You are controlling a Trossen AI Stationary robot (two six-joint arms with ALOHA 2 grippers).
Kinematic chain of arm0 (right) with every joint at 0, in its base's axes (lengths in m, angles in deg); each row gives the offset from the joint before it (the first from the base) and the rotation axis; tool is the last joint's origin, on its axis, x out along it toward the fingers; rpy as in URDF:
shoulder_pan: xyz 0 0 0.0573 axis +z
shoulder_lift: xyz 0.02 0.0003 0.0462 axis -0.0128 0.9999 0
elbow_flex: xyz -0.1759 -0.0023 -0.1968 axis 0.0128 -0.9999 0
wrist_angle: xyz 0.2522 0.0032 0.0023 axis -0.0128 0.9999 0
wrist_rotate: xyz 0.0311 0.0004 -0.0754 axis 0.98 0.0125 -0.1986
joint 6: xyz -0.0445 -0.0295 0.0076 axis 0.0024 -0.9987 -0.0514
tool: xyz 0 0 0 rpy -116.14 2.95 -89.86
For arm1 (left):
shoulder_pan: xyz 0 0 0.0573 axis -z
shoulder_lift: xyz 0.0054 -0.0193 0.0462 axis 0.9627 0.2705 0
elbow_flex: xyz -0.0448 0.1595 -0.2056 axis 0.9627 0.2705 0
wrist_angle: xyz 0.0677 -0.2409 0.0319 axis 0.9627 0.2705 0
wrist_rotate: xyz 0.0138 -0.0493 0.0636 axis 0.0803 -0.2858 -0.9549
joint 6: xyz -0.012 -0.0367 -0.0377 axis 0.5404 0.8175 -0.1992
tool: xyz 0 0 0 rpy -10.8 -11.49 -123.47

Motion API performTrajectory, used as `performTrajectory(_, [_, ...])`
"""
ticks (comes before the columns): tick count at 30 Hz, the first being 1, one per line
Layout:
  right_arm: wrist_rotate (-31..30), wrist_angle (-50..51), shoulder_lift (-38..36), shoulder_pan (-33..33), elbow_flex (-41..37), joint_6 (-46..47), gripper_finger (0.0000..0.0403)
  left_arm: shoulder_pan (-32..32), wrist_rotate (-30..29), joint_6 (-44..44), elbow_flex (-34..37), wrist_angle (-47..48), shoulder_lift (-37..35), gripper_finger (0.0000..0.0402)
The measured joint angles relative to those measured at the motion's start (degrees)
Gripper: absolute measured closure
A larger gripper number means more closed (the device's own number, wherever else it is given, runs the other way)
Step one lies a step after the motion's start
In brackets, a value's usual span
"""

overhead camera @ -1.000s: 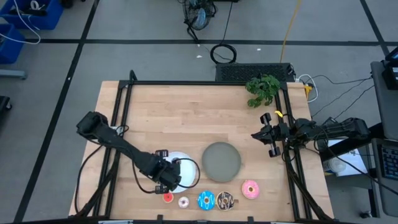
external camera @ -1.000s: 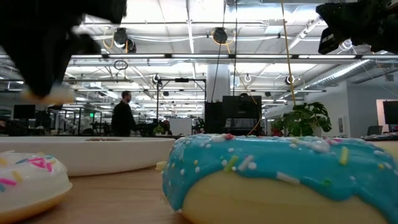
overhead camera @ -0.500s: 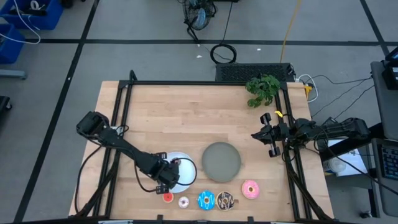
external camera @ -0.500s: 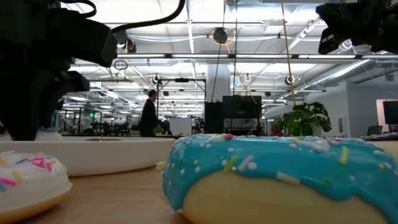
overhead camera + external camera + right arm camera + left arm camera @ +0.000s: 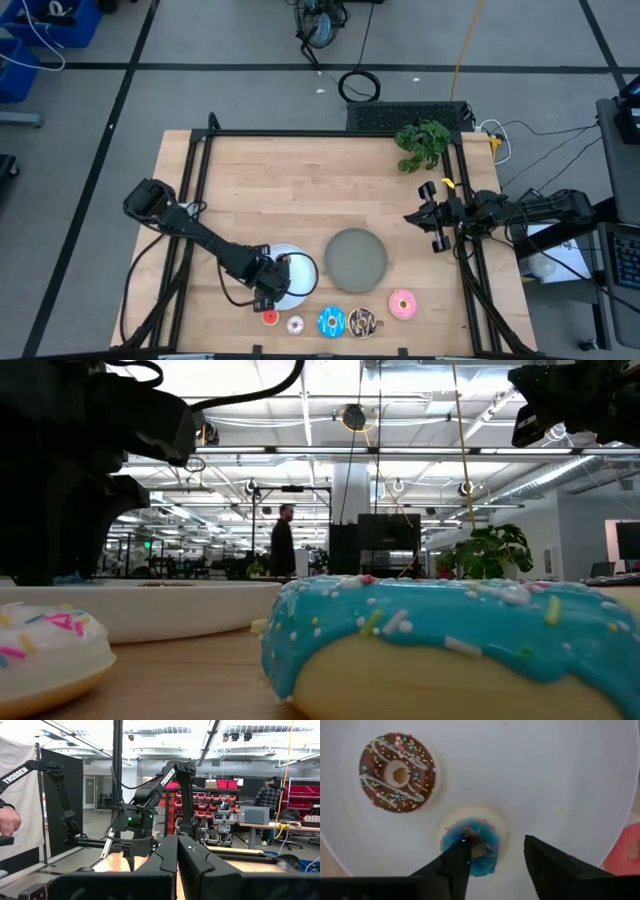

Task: Pick & Place donuts
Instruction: Put the small blue donut on the white plate, then put the small orange donut on the white plate

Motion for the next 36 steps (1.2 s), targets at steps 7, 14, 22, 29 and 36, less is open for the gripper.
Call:
performTrajectory(7, [0.0, 0.0, 0.0, 0.0, 0.0, 0.0, 0.0403, -1.4, 3.8, -0.1, -1.7, 1.4, 0.0, 0.0166])
performTrajectory(14, [0.0, 0.0, 0.0, 0.0, 0.0, 0.0, 0.0403, -1.4, 1.0, -2.8, -9.7, 11.9, 0.0, 0.016])
performTrajectory(22, [0.0, 0.0, 0.0, 0.0, 0.1, 0.0, 0.0403, -0.5, -5.0, 0.9, -25.1, 31.5, 0.0, 0.0169])
performTrajectory(29, [0.0, 0.0, 0.0, 0.0, 0.1, 0.0, 0.0403, 2.1, -7.7, 0.5, -31.7, 35.9, 0.0, 0.0236])
performTrajectory(36, [0.0, 0.2, 0.0, 0.0, 0.0, -0.4, 0.0403, 7.2, -8.0, 1.2, -31.6, 36.4, -0.4, 0.0386])
